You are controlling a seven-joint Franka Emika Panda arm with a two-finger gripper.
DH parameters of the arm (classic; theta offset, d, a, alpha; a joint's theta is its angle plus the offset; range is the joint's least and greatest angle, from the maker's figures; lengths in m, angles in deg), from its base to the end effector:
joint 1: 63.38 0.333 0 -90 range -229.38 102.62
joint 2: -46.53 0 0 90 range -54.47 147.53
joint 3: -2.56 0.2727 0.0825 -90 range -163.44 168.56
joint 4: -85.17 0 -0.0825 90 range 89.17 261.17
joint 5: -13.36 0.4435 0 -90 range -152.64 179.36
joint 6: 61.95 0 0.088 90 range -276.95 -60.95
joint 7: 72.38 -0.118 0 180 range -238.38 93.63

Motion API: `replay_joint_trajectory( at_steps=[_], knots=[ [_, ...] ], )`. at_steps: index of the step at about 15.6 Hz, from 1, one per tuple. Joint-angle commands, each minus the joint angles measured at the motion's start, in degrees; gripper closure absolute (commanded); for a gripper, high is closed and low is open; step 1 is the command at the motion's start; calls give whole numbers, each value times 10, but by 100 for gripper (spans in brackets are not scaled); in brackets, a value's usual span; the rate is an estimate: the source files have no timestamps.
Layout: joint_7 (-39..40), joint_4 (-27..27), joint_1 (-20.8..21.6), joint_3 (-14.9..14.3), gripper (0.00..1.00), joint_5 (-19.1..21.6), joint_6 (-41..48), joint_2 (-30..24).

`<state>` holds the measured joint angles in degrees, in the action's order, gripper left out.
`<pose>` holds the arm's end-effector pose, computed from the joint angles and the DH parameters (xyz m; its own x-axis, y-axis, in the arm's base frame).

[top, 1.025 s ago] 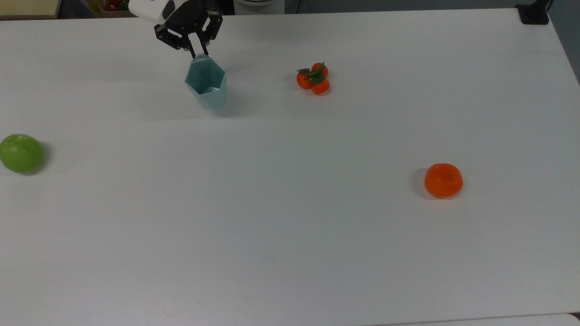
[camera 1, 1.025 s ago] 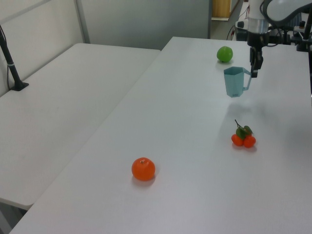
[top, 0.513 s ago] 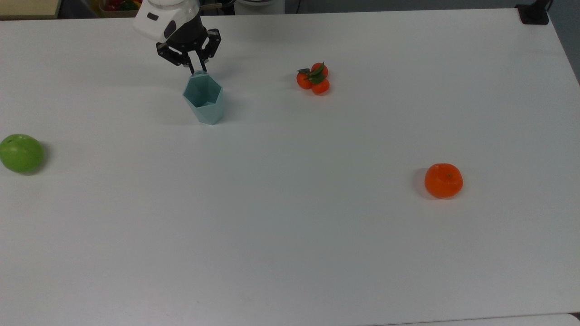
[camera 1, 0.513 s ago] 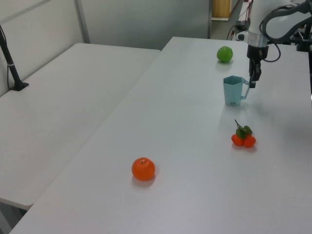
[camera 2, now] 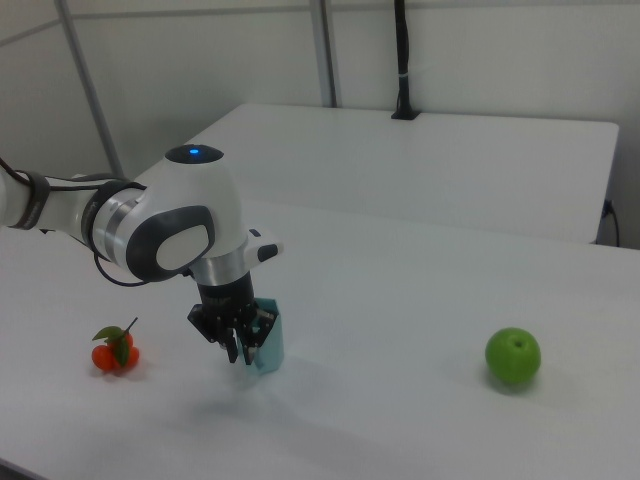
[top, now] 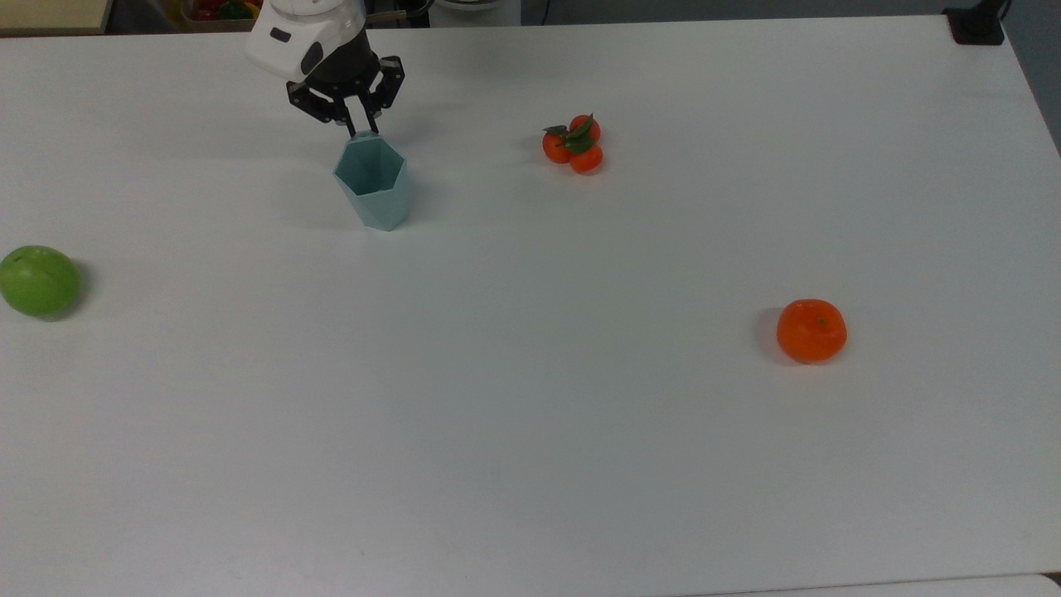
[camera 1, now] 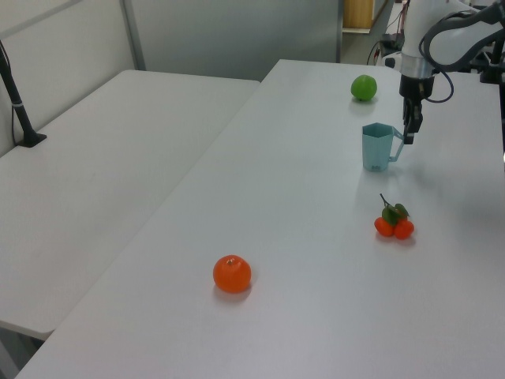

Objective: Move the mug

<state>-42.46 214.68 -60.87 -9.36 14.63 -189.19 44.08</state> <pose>0.5554 -0.0906 0.2893 0.9411 0.3378 0.0149 0.3380 -0.9409 -0.0220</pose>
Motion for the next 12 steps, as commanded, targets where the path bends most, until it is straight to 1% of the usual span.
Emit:
replay_joint_trajectory(
  at_steps=[1,2,4,5,6,7,8,10,12],
  knots=[
    [-10,10,-2,2,57,0,-5,-5],
    [-11,10,-2,2,52,0,-4,-6],
    [-12,8,-2,2,39,0,-3,-6],
    [-14,6,-2,2,26,0,0,-9],
    [-18,4,-2,2,18,0,10,-12],
    [-21,-4,-2,2,4,0,22,-15],
    [-26,-15,-2,2,0,0,43,-18],
    [-55,-59,-1,3,0,0,104,-23],
    [-83,-121,2,9,0,0,172,-23]
  ],
)
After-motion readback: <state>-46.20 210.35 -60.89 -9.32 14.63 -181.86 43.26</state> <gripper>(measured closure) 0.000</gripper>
